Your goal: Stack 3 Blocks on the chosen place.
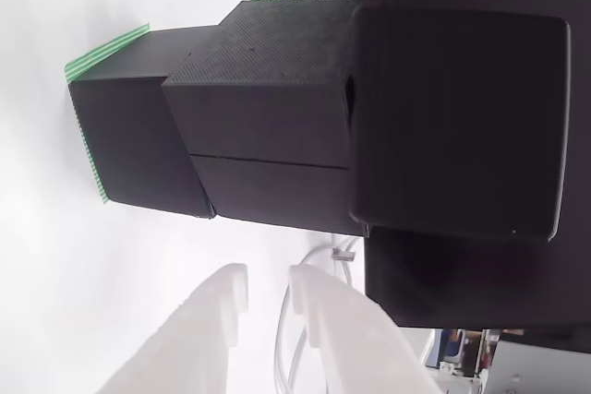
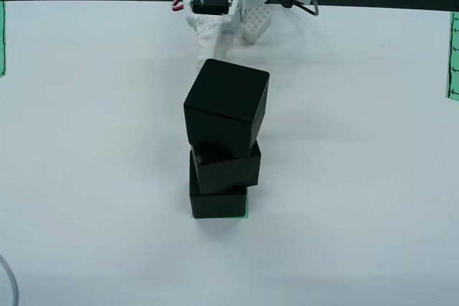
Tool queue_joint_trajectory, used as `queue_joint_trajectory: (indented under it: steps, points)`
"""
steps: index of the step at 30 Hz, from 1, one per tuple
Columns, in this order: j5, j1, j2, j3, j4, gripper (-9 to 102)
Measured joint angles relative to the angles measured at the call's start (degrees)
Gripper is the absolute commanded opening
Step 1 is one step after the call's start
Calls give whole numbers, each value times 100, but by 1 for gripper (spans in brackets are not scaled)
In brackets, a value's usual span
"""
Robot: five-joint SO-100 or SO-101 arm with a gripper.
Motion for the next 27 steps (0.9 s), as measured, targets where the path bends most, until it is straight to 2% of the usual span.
queue_joint_trajectory:
  steps: [27]
  points:
    - [26, 26, 0, 0, 0, 1]
